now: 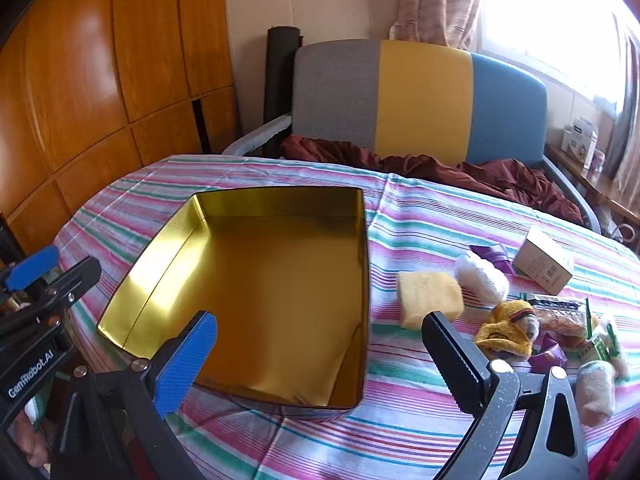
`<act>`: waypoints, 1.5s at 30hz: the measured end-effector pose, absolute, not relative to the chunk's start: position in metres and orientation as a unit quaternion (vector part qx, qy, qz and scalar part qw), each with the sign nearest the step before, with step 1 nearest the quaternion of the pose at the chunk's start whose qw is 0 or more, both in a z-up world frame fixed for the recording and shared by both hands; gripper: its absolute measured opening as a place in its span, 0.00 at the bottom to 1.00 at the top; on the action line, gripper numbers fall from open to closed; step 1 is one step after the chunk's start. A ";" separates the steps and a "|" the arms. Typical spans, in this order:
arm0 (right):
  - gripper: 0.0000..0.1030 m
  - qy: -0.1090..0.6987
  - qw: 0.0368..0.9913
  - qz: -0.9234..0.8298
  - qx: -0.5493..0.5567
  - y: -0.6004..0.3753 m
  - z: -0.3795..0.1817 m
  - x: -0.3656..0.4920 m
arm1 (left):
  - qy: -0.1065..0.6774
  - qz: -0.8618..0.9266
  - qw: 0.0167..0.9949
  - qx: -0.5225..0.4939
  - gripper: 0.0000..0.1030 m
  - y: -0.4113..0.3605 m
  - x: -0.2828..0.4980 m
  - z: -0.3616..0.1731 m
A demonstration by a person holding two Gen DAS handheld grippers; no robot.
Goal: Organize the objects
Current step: 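Move both tools from the gold tray toward the scattered items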
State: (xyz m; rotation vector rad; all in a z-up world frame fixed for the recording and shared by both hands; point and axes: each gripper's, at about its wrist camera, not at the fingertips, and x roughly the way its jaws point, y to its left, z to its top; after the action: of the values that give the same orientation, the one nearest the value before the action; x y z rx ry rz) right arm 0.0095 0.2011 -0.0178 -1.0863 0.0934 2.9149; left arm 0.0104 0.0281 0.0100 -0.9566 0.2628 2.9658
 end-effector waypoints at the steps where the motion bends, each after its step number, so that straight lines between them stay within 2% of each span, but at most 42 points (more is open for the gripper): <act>1: 1.00 0.033 0.017 0.936 -0.349 0.205 -0.018 0.010 | 0.086 0.948 0.010 -0.307 0.59 0.029 0.010 0.009; 19: 1.00 0.062 0.079 0.938 -0.332 0.278 -0.004 0.013 | 0.125 0.934 0.078 -0.325 0.59 0.079 0.009 0.004; 33: 1.00 0.073 0.167 0.934 -0.307 0.394 0.030 0.017 | 0.138 0.908 0.202 -0.341 0.59 0.144 0.005 0.003; 41: 1.00 0.104 0.198 0.926 -0.303 0.453 0.014 0.014 | 0.148 0.892 0.248 -0.349 0.59 0.173 0.009 -0.004; 45: 1.00 0.140 0.195 0.922 -0.305 0.475 -0.002 0.016 | 0.103 0.858 0.315 -0.392 0.59 0.183 0.004 -0.009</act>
State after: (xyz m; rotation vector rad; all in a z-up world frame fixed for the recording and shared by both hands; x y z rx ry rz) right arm 0.0163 0.4749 -0.0019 -0.8556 0.3926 2.5835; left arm 0.0039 0.1831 -0.0095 -1.0340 0.2725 2.2604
